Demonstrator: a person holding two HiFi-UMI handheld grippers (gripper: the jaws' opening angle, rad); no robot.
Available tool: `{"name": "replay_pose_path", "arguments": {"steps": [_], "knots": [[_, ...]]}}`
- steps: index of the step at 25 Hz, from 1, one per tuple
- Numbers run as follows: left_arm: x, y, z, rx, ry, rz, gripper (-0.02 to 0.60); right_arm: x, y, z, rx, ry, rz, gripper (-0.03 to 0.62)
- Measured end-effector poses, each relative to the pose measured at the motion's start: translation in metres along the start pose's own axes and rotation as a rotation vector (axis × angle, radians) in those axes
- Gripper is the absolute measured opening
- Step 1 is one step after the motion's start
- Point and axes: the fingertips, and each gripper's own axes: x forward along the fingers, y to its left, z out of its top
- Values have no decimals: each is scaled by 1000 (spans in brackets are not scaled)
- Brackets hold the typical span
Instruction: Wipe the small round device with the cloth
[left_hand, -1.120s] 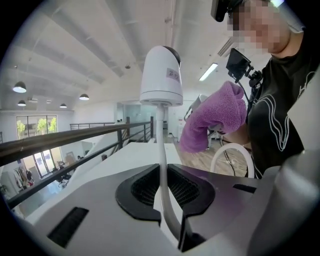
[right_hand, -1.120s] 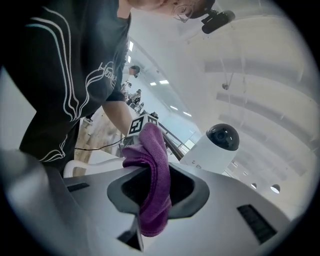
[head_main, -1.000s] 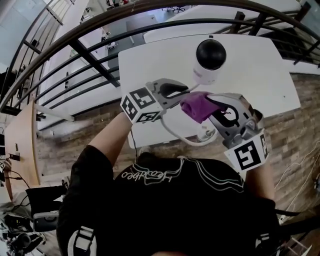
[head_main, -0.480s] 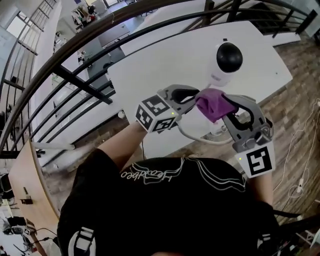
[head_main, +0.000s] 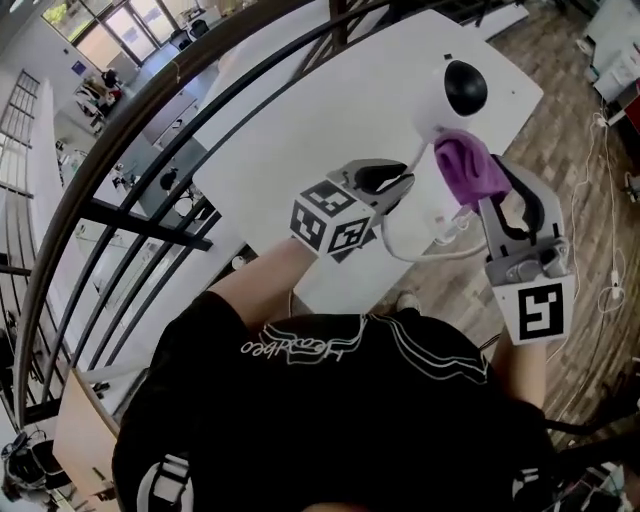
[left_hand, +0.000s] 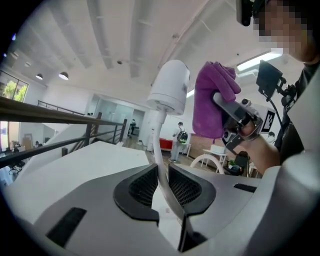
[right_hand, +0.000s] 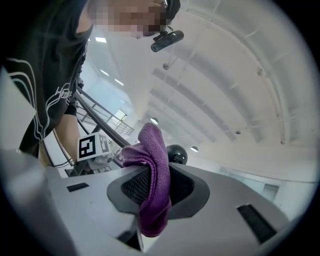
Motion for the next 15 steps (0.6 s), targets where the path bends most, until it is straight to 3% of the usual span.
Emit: {"name": "replay_pose_path", "arguments": {"steps": [8,15], "knots": [[3,-6,2,2,27,-118,67,6,-27,49,-96,27,-255,67],[-6,-5,0,-4,15,-175,67,39,-22,79,-160,53,-332,67]]}}
